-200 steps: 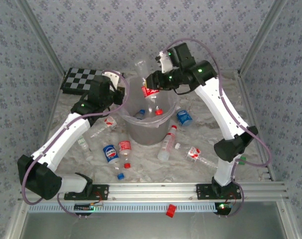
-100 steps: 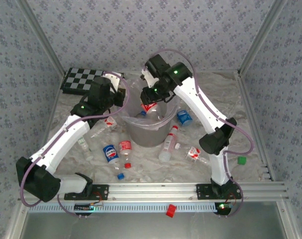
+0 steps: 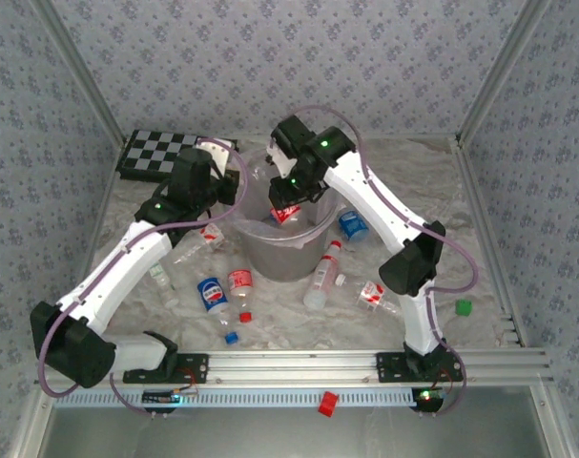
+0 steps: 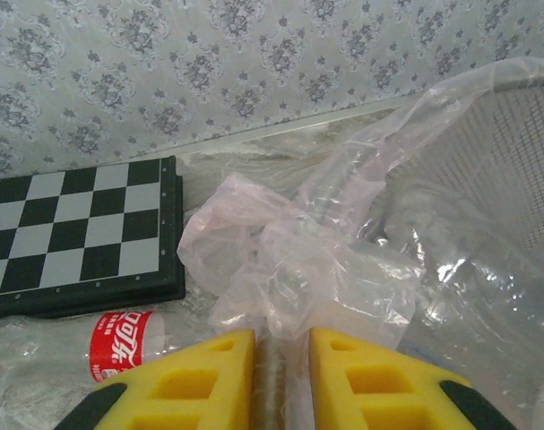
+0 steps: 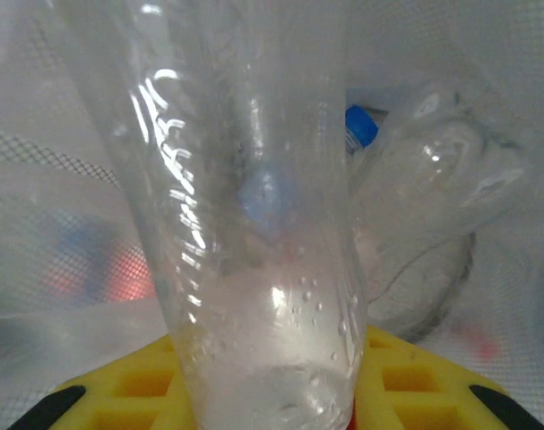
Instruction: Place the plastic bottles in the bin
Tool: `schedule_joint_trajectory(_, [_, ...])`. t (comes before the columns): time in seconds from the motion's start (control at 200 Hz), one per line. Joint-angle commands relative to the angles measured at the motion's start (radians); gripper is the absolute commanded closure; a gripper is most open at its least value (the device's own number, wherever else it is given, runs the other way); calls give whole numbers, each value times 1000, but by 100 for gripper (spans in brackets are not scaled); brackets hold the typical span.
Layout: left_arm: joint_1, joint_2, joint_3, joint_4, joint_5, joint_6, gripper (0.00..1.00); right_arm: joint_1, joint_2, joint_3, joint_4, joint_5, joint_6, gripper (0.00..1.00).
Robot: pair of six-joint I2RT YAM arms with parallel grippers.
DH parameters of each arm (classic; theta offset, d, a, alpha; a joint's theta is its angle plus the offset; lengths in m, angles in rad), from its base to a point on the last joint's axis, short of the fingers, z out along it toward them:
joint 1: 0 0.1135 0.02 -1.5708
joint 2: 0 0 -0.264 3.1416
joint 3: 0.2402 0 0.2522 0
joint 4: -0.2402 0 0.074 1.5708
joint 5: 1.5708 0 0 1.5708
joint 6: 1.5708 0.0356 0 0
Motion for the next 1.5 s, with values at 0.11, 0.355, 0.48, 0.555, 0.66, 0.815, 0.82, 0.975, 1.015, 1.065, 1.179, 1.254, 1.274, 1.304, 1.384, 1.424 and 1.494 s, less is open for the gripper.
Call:
schedule_joint_trajectory(0.11, [0, -20, -14, -31, -16, 20, 77, -5, 29, -130, 15, -10, 14, 49])
schedule_joint_trajectory(0.355, [0, -17, -15, -33, -19, 24, 77, 6, -76, -121, 60, 14, 19, 20])
schedule_joint_trajectory(0.48, [0, -11, -14, -34, -18, 24, 77, 7, -135, -115, 70, 39, 14, 19])
schedule_joint_trajectory(0.555, [0, -9, -14, -34, -15, 22, 77, 11, -176, -127, 85, 54, 9, 14])
schedule_joint_trajectory(0.66, [0, -6, -17, -30, -22, 24, 77, 14, -239, -143, 98, 70, 9, 6])
schedule_joint_trajectory(0.815, [0, 2, -16, -33, -23, 25, 77, 1, -341, -171, 119, 138, -4, 2])
schedule_joint_trajectory(0.82, [1, 2, -16, -33, -22, 25, 77, -1, -347, -173, 121, 141, -4, 2])
schedule_joint_trajectory(0.975, [1, 2, -17, -32, -22, 24, 77, -74, -502, -303, 199, 182, 19, 2])
schedule_joint_trajectory(1.015, [0, 3, -19, -31, -25, 26, 77, -104, -545, -337, 213, 181, 31, 2])
schedule_joint_trajectory(1.065, [0, 2, -18, -31, -26, 27, 77, -149, -601, -384, 231, 175, 46, 0])
schedule_joint_trajectory(1.179, [0, 5, -18, -30, -22, 26, 77, -277, -736, -548, 302, 129, 105, 0])
schedule_joint_trajectory(1.254, [1, 6, -14, -34, -16, 24, 77, -369, -810, -664, 335, 118, 136, 0])
schedule_joint_trajectory(1.274, [1, 7, -15, -34, -14, 23, 77, -392, -821, -689, 334, 123, 144, 0])
schedule_joint_trajectory(1.304, [0, 7, -16, -32, -14, 22, 77, -427, -834, -722, 328, 127, 151, 0])
schedule_joint_trajectory(1.384, [1, 9, -16, -32, -12, 21, 77, -515, -844, -808, 325, 103, 156, 0])
schedule_joint_trajectory(1.424, [0, 10, -16, -33, -12, 22, 77, -554, -836, -848, 337, 65, 152, 0])
schedule_joint_trajectory(1.494, [1, 10, -16, -32, -8, 19, 77, -602, -801, -899, 357, 11, 141, 1])
